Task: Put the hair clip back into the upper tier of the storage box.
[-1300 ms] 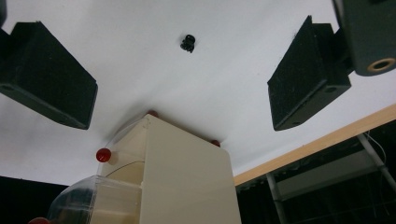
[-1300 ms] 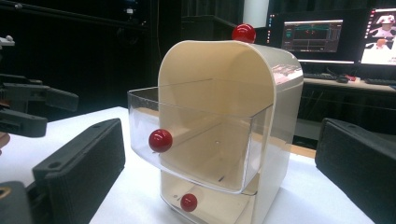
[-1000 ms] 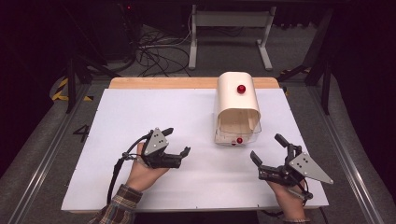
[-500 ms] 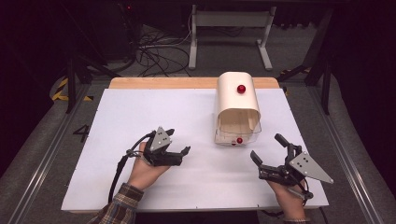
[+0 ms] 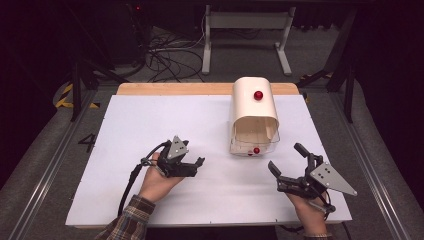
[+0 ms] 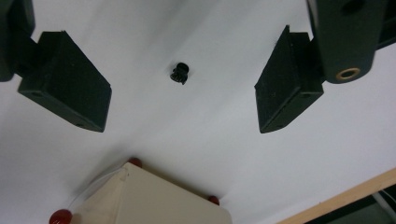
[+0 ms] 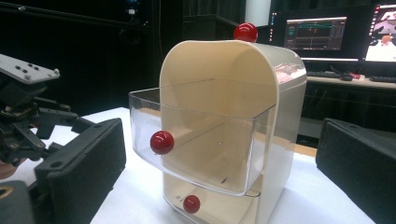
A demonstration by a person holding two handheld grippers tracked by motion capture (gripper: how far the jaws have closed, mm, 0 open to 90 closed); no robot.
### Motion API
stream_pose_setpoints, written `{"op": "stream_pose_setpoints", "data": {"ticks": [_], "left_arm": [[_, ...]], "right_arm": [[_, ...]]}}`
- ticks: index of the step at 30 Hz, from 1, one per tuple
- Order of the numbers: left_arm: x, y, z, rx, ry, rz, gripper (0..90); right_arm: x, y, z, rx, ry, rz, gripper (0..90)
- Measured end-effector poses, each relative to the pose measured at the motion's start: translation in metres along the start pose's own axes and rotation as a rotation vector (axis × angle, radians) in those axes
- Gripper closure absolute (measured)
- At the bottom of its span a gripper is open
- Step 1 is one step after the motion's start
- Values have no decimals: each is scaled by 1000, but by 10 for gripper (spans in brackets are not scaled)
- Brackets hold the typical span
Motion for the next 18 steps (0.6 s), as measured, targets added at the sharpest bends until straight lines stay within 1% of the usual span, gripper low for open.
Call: {"op": "stream_pose_setpoints", "data": {"ticks": [1,6,7,11,13,14,18], "left_arm": [[0,3,2,15,-1,1,206],[0,5,4,35,-7,-8,216],[-1,7,4,41,-4,-5,236],[-1,8,5,54,0,-15,238],[0,11,6,74,-3,-26,240],[0,11,6,74,-3,-26,240],[2,14,9,109,-15,-23,241]], "right_arm": [[-1,0,0,0,3,1,26],[-1,0,0,0,5,-2,26],[-1,0,0,0,7,-3,26],[0,0,0,3,6,-3,26],[-1,0,0,2,7,-1,26],[-1,0,0,2,7,-1,26],[0,0,0,4,8,-3,26]]}}
Point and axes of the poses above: each handheld gripper's, and its own axes: y roughly forward along the jaws, z roughly out of its underside, x roughly to its left, the point moved 5 cm from there along y, roughly forward along the jaws, and after that the axes turned 11 degrees about -x, right-handed, at the moved point
